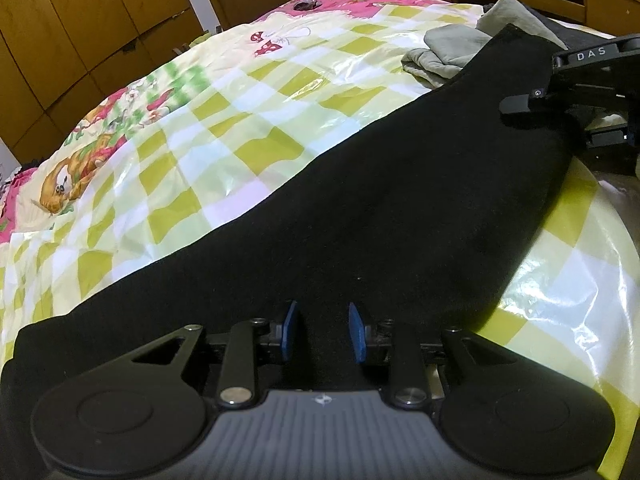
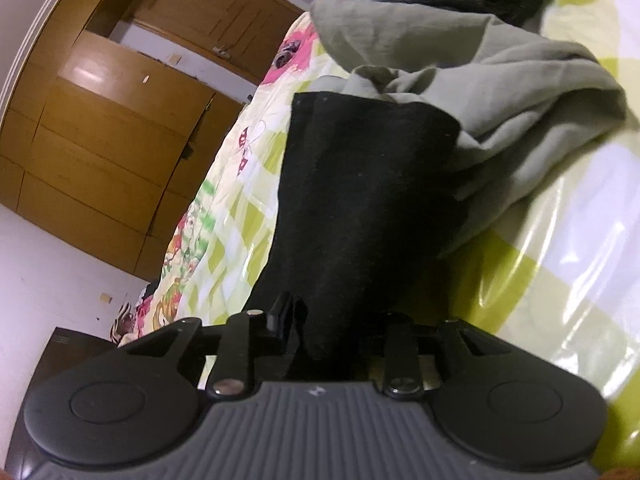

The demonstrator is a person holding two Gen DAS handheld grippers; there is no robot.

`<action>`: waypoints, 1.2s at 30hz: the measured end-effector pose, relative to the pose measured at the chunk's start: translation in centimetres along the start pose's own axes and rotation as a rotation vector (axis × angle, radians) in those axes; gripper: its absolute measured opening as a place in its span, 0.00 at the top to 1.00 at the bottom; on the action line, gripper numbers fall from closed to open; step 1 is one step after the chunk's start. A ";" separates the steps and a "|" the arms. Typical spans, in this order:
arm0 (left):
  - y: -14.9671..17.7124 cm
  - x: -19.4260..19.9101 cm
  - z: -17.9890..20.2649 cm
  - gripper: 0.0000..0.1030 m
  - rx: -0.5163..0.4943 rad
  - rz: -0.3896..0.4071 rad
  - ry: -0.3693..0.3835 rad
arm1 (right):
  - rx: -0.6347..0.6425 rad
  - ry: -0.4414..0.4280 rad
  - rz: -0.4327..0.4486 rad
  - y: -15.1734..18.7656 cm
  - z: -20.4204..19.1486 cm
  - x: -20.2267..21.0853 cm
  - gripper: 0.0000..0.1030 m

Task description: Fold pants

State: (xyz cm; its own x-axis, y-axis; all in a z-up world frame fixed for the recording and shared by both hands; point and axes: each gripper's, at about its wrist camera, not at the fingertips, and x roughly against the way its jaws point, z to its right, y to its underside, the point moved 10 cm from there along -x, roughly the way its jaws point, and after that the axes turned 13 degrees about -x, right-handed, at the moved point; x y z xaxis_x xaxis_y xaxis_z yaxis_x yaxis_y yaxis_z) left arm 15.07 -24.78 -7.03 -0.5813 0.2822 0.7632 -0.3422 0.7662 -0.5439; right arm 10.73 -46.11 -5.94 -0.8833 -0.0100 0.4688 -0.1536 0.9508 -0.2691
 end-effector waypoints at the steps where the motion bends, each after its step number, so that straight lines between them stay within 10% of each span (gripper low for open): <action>1: 0.0 0.0 0.0 0.58 0.002 -0.002 0.002 | 0.005 -0.001 0.000 0.0 -0.1 0.0 0.76; 17: 0.3 -0.2 -0.5 0.52 0.040 0.009 0.016 | -0.062 -0.082 -0.029 0.2 0.0 1.1 0.89; 31: 0.3 -0.3 -0.5 0.48 0.024 -0.006 -0.002 | -0.066 -0.049 0.043 -0.4 -0.4 0.0 0.57; 36: 0.3 -0.3 -0.5 0.47 0.014 -0.007 -0.003 | -0.126 -0.100 0.046 -1.1 0.6 0.9 0.92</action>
State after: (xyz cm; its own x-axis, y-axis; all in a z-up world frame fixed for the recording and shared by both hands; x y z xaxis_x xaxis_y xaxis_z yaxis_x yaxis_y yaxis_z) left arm 15.53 -24.36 -7.28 -0.5812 0.2747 0.7660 -0.3571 0.7598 -0.5433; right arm 9.82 -47.36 -5.69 -0.9286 0.0094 0.3708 -0.0609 0.9823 -0.1773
